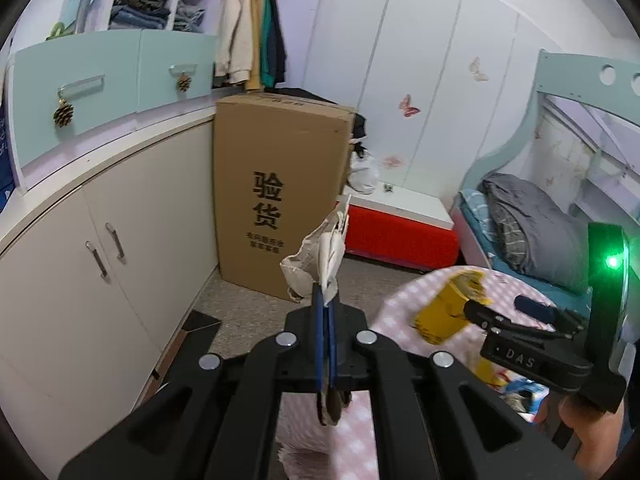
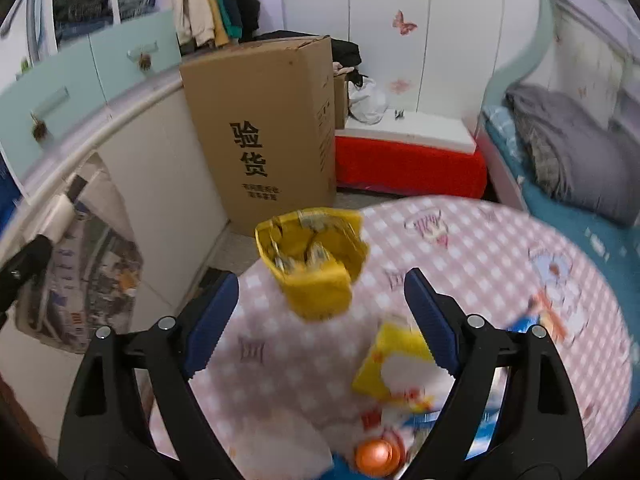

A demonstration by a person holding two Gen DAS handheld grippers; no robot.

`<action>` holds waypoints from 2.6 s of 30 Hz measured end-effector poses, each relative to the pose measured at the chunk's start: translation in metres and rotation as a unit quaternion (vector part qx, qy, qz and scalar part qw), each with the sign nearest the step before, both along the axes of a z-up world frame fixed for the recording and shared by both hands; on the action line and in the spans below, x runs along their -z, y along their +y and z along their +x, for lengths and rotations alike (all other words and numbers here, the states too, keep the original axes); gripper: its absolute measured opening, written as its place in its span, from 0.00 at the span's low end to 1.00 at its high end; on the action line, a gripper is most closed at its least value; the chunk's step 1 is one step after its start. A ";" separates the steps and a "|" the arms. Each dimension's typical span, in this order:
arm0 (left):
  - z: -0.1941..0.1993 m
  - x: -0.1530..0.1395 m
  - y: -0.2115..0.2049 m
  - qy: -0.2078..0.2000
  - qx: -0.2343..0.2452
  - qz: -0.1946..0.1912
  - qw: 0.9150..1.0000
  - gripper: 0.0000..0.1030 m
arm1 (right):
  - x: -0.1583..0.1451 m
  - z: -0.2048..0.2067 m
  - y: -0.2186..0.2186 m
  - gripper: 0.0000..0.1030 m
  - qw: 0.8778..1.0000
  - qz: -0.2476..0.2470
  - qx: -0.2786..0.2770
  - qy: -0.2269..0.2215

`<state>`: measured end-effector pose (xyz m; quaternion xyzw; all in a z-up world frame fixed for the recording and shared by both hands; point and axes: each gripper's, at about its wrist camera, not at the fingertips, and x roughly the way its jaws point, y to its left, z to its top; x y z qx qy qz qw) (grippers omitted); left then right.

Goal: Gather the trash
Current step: 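Grasp the yellow paper bag with the right gripper, then drop the yellow bag into the wastebasket with the right gripper while the left gripper drops the white scrap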

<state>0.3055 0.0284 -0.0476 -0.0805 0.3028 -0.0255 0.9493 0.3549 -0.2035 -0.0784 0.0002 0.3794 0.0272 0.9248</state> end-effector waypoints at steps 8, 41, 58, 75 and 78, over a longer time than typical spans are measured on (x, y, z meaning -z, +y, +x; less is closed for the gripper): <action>0.013 0.018 0.029 0.018 -0.007 -0.012 1.000 0.02 | 0.013 0.026 0.030 0.19 0.995 -0.089 -0.027 0.031; -0.050 0.109 0.244 0.097 -0.174 -0.042 0.979 0.02 | 0.062 -0.026 0.314 0.14 0.961 0.029 -0.262 0.077; -0.041 0.169 0.274 0.156 -0.193 -0.046 0.968 0.02 | 0.120 -0.017 0.321 0.51 0.962 0.032 -0.247 0.111; -0.010 0.159 0.239 0.153 -0.161 -0.025 0.975 0.03 | 0.081 -0.029 0.269 0.60 0.985 0.066 -0.156 0.020; -0.005 0.157 0.236 0.151 -0.161 -0.028 0.975 0.06 | 0.076 -0.031 0.262 0.61 0.987 0.073 -0.146 0.009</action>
